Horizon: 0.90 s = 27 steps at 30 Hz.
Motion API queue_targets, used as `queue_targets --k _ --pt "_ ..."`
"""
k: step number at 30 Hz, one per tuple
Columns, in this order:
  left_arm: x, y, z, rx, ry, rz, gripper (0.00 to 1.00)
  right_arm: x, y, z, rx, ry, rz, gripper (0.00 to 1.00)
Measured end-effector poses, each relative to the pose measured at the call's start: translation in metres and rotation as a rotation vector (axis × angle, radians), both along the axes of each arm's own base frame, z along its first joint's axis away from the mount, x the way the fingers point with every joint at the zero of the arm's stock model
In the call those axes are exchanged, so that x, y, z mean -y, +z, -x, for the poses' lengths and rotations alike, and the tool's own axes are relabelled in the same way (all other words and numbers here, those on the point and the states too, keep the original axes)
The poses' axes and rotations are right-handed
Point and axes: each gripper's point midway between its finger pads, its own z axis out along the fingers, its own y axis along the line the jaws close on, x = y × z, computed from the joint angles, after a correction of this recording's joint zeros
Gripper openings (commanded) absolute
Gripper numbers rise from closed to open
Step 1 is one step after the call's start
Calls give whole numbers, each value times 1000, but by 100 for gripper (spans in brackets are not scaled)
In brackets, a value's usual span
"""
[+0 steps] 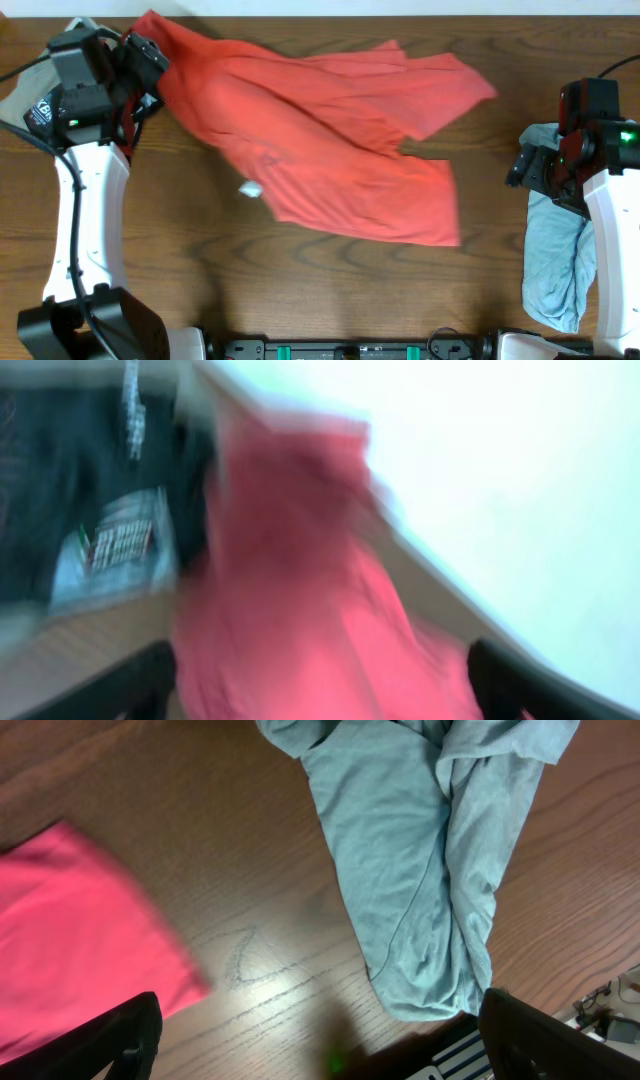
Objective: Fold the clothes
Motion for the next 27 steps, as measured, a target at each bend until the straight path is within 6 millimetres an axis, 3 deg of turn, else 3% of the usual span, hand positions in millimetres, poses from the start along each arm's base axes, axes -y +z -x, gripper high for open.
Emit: queue_targets --k 6,11,21,27 --pt "58 -91 87 -520 -110 145 98 0 0 -2 7 0 -1 99" --pt "108 -125 141 -763 -229 159 98 0 1 -6 26 1 0 99" --pt "179 -176 209 -973 -297 156 98 0 1 -8 34 2 -2 99" --pt "226 -202 210 -887 -367 185 98 -3 1 -8 33 9 -17 99"
